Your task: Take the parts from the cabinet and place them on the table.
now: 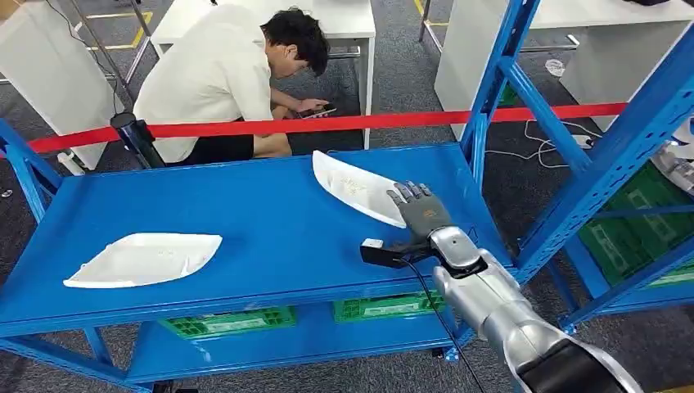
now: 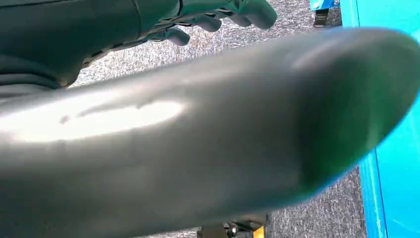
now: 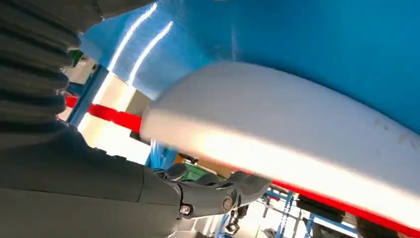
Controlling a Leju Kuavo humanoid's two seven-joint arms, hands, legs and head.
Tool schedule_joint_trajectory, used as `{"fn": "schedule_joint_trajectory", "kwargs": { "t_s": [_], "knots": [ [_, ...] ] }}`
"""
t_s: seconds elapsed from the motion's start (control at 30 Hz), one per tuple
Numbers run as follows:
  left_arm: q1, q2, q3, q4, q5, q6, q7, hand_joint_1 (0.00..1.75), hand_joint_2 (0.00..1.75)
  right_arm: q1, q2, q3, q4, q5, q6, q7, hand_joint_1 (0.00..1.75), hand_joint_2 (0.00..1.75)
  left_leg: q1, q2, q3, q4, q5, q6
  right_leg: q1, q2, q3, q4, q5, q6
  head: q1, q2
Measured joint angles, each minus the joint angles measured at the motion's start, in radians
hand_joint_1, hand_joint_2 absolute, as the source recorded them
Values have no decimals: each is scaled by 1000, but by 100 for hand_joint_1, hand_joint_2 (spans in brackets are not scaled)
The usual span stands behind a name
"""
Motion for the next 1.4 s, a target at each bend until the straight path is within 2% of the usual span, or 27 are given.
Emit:
{"fn": "schedule_joint_trajectory", "kwargs": {
  "t_s": [0.2,0.33,0.47,0.57,0.67,0.7,0.73,0.77,0.8,0.87,0.93,1.03,1.07,1.13,1.4],
  "knots": [
    [0,0,0,0,0,0,-1,0,0,-8,1,21,5,14,-4,-4,0,175,0,0,-1,0,0,0,0,0,0,0,0,0,0,0],
    [0,-4,0,0,1,3,-4,0,0,-31,16,64,9,53,-8,0,0,175,0,0,-1,0,0,0,0,0,-2,0,1,0,0,0],
    [2,-12,0,0,0,3,-1,0,0,-54,36,114,9,92,-42,24,0,175,0,0,-3,0,1,1,0,0,-3,0,1,0,0,0],
    [3,-16,0,2,-5,0,2,0,0,-62,47,145,10,77,-71,-21,0,175,0,0,-4,0,1,1,0,0,-4,0,1,0,0,0],
    [1,-18,0,2,-14,-7,0,0,0,-53,65,155,18,19,-69,-116,0,175,0,0,-5,0,1,1,0,0,-5,0,1,0,0,0],
    [0,-18,0,2,-15,-8,0,0,0,-45,73,156,20,12,-68,-120,38,175,0,0,-5,0,1,1,0,0,-5,0,1,0,0,0],
    [0,-18,0,2,-17,-9,0,0,0,-38,81,158,24,5,-62,-121,162,175,0,0,-5,0,1,1,0,0,-6,0,1,-1,0,0],
    [0,-18,0,2,-17,-9,0,0,0,-34,85,159,28,-3,-49,-121,157,175,0,0,-6,0,1,1,0,0,-6,0,1,0,0,0],
    [0,-18,0,2,-17,-10,0,0,0,-32,89,161,34,-13,-35,-121,161,175,0,0,-6,0,1,1,0,0,-6,0,1,-1,0,0],
    [1,-18,0,2,-17,-9,-4,0,0,-31,93,162,42,-31,-16,-122,150,175,0,0,-6,0,1,1,0,0,-6,0,1,-1,0,0],
    [2,-18,0,2,-11,-5,-20,0,0,-31,93,162,46,-44,-5,-132,150,175,0,0,-6,0,1,1,0,0,-7,0,1,-1,0,0],
    [2,-18,2,2,-6,5,-56,0,0,-31,93,163,52,-56,-3,-133,169,175,0,0,-6,0,1,1,0,0,-7,0,1,0,0,0],
    [2,-17,3,2,-1,6,-62,0,175,-31,92,163,53,-57,-3,-133,175,175,0,0,-6,0,1,1,0,0,-7,0,1,0,0,0],
    [2,-16,4,1,4,12,-80,0,175,-31,92,164,56,-62,-3,-133,175,175,0,0,-6,0,1,1,0,0,-7,0,1,0,0,0],
    [-7,-10,12,-2,-3,116,-191,0,175,-34,84,164,60,-101,-12,-127,175,175,0,0,-6,0,1,1,0,0,-7,0,1,0,0,0]
  ]
}}
